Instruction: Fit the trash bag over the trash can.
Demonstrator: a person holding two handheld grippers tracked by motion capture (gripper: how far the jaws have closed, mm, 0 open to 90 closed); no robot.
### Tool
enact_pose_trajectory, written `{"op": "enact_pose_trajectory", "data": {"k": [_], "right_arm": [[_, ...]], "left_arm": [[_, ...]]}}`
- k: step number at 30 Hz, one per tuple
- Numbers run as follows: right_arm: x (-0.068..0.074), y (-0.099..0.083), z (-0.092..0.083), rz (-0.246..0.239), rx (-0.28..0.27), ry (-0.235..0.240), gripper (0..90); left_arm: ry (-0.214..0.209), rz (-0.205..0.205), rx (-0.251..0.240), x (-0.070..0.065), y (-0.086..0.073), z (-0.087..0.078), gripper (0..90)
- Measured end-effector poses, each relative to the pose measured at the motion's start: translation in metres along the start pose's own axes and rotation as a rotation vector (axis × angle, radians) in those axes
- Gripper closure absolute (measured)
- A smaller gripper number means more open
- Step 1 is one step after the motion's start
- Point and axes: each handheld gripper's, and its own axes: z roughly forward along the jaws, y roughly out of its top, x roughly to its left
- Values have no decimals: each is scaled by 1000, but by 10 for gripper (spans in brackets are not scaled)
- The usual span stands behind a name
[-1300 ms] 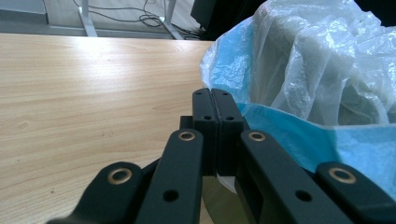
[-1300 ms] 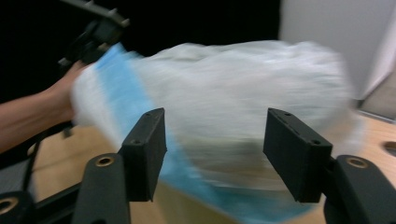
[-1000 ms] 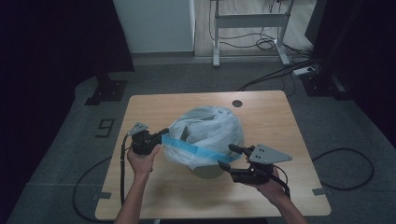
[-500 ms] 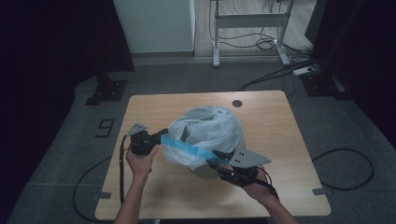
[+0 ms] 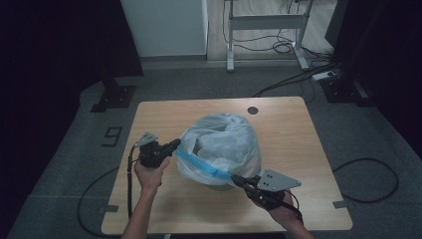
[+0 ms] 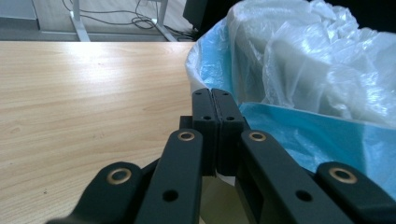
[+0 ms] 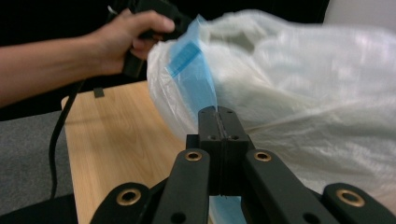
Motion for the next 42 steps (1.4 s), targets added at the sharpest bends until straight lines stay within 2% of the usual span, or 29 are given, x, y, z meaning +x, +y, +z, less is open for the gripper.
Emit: {"op": "enact_pose_trajectory", "data": {"k": [8,13,17,25,32,35,39,42], "right_arm": [[-15,-39,13,86,61,-9,889],[-22,-54,21,109,97,-20,889],[-27,-65,26,129,103,-33,889],[-30,-74,28,138,100,-38,889],[-30,-83,33,145,130,-37,887],[-31,-81,29,142,108,-36,819],[-33,-74,16,139,57,-67,666],[-37,-71,5,137,33,-107,575]], "left_arm": [[3,12,61,-2,-9,9,892],[-2,10,79,-3,-14,12,892],[-5,3,88,-2,-19,15,892],[-8,3,92,-3,-20,17,891],[-9,9,103,-6,-21,18,890],[-9,8,103,-6,-21,18,889],[-4,10,91,-6,-20,15,870],[-19,-4,69,-5,-21,10,868]]}}
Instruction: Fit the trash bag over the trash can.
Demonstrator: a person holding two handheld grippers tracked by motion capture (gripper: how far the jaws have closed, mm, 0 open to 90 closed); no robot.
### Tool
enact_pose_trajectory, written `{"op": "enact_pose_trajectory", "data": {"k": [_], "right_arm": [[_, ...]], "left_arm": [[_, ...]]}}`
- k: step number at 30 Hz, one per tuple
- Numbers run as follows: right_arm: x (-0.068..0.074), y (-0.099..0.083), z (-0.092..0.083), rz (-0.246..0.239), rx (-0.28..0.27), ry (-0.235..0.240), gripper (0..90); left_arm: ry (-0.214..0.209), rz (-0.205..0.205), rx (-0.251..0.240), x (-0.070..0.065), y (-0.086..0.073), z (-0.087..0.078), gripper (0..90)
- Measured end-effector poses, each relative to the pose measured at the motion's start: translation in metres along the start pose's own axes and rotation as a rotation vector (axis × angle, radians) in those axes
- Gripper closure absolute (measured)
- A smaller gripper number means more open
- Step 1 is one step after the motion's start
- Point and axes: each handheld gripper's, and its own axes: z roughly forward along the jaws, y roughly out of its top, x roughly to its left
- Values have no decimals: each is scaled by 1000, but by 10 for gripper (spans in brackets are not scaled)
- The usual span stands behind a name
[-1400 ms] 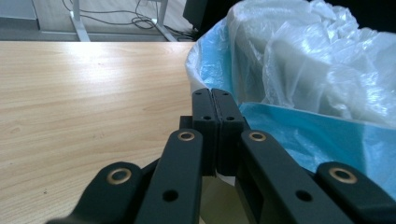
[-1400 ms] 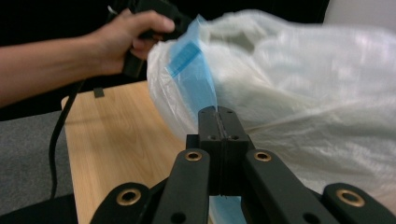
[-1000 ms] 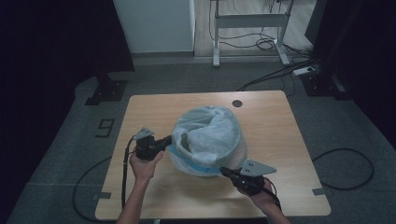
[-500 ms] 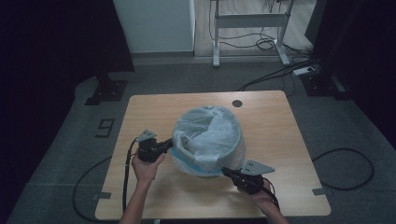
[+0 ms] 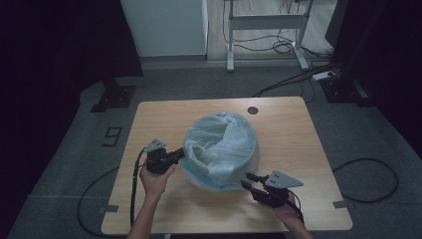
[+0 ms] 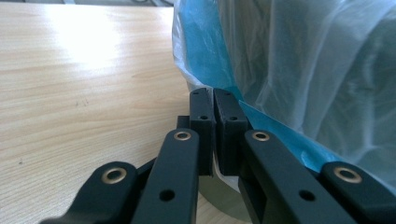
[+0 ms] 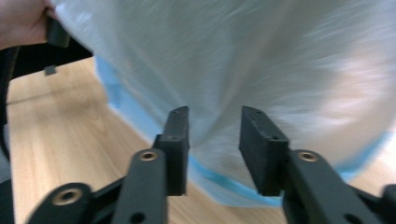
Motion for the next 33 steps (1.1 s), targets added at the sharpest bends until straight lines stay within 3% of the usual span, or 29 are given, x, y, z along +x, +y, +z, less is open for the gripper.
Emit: {"op": "enact_pose_trajectory", "data": {"k": [7,12,18,25,30,33], "right_arm": [[-22,6,-12,44,-47,-111,441],[-40,18,-12,34,-77,-128,402],[-59,33,-7,33,-90,-51,421],[-72,41,2,33,-97,22,484],[-77,43,6,35,-100,44,602],[-80,43,8,39,-96,53,716]], "left_arm": [[7,-9,7,4,-6,-2,872],[7,-7,15,5,-6,0,872],[4,-8,17,5,-6,2,873],[2,-8,16,5,-5,2,875],[0,-11,16,6,-5,3,875],[-3,-11,14,6,-6,4,876]]}}
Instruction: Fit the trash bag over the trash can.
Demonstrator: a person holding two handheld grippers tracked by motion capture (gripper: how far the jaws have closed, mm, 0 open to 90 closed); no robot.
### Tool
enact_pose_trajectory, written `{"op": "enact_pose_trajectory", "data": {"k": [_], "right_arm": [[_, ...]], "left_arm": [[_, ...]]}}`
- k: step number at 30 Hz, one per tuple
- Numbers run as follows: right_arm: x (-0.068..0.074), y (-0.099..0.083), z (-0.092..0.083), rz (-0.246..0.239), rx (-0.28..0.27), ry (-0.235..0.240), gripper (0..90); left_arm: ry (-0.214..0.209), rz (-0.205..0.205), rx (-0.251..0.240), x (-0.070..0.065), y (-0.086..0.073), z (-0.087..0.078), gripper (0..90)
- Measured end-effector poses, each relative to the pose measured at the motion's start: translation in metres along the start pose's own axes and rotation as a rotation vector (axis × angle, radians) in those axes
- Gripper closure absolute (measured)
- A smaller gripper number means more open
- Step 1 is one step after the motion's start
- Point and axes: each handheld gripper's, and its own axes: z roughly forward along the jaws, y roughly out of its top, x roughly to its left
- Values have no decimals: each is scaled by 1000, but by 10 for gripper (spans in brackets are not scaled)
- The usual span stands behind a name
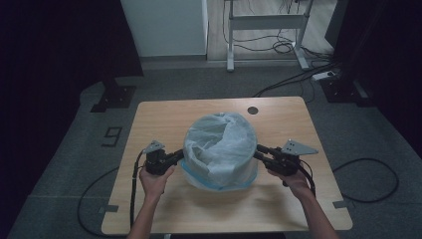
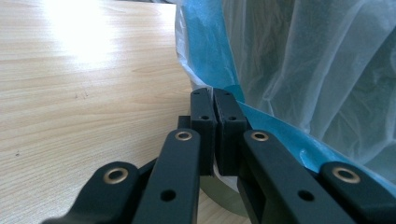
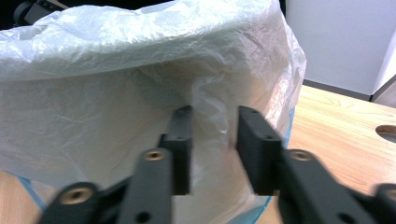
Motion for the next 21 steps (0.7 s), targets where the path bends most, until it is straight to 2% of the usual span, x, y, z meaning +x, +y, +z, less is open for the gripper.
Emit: {"op": "enact_pose_trajectory", "data": {"k": [5,9,14,21], "right_arm": [[1,-1,2,-10,1,8,890],[1,-6,4,-4,15,-28,892],[2,-21,7,27,40,-69,893],[4,-36,12,40,88,-97,893]], "left_arm": [[0,-5,-1,0,-1,1,878],[11,-5,5,0,-2,1,882],[30,-15,33,0,-4,4,889],[39,-17,97,-3,-6,13,894]]}}
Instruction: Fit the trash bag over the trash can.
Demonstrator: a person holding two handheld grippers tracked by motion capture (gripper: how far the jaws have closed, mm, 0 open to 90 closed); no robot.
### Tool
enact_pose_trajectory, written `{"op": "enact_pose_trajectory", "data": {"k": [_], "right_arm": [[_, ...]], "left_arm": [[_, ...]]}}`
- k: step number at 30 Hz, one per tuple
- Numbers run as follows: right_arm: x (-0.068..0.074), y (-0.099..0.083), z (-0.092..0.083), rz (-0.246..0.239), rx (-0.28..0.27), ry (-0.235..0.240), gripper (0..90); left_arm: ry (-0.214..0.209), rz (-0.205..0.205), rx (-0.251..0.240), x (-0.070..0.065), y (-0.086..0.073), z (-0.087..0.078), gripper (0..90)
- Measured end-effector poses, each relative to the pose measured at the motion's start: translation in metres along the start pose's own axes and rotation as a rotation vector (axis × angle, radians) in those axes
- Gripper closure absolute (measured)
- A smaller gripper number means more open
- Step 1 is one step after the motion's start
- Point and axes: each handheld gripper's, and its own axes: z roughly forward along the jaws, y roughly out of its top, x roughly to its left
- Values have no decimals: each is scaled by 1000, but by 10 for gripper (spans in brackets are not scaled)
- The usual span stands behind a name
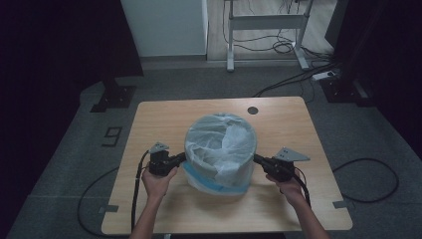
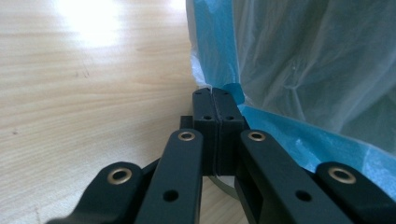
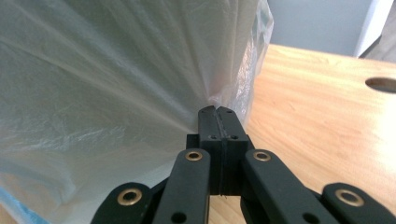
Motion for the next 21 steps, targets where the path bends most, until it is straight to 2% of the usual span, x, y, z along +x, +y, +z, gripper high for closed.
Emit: {"op": "enact_pose_trajectory", "data": {"k": [1,6,10,14,17,19,21], "right_arm": [[0,-1,1,2,11,-7,893],[-1,-6,4,16,23,-16,893],[-2,-7,7,21,32,-25,892],[-3,-7,5,27,22,-34,884],[-1,-3,-2,38,-22,-67,645],[0,-1,-9,39,-46,-89,556],[1,1,-16,43,-67,-102,497]], "left_arm": [[0,0,21,0,-1,2,893],[-7,10,47,-4,-2,8,889],[-16,12,52,-5,-3,12,882],[-11,25,40,-5,-3,8,848],[31,19,-20,-3,-2,-4,699],[30,-11,-77,2,-2,-16,605],[36,-22,-103,7,-2,-26,521]]}}
